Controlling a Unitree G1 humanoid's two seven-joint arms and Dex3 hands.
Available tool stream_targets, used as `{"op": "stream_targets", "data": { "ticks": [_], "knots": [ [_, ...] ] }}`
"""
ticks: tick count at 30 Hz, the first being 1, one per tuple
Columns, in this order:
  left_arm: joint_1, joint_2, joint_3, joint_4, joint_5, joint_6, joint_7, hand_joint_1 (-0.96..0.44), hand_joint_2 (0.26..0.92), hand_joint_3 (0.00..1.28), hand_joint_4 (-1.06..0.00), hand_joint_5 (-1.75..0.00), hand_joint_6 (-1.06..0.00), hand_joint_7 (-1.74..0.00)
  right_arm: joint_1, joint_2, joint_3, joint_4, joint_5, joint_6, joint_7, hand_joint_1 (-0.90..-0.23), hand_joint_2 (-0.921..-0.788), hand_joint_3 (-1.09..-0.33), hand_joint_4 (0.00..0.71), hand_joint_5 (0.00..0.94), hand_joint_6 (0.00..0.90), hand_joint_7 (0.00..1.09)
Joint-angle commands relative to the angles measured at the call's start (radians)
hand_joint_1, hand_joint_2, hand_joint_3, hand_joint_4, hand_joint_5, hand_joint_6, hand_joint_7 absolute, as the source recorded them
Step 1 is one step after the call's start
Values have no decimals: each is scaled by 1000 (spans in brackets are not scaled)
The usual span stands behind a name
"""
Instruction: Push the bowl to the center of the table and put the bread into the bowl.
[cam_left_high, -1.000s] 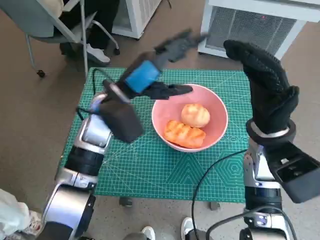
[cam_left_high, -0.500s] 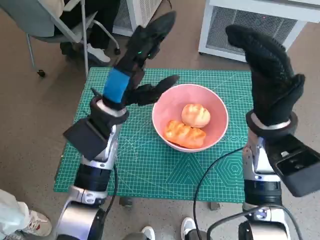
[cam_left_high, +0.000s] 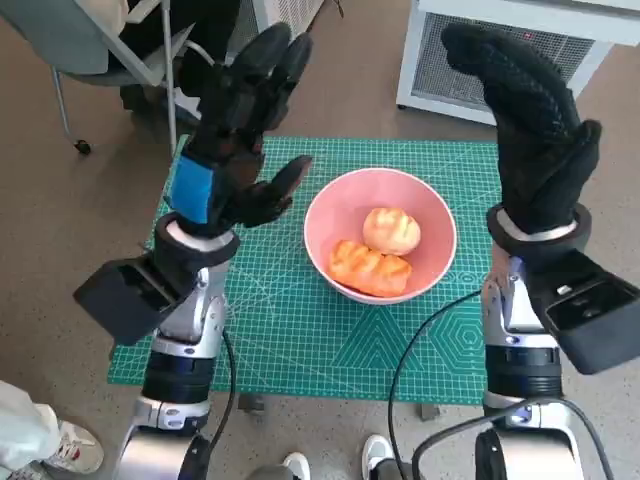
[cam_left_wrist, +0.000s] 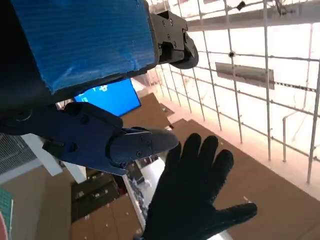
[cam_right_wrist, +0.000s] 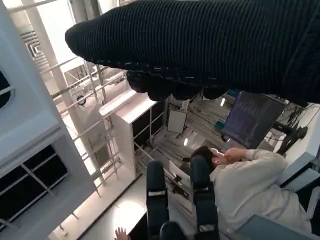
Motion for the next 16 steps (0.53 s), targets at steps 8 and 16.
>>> {"op": "stream_targets", "data": {
  "ticks": [8, 16],
  "knots": [
    [23, 2, 28, -17, -4, -24, 7, -525, 921, 413, -276, 0, -285, -269, -20, 7, 8, 58, -10, -16, -1, -565, -921, -785, 152, 266, -1, 645],
    [23, -1, 41, -13, -7, -18, 9, -523, 921, 384, -279, -3, -319, -250, -18, 9, 16, 57, -16, -18, -1, -569, -921, -781, 171, 231, -1, 650]
  ]
}}
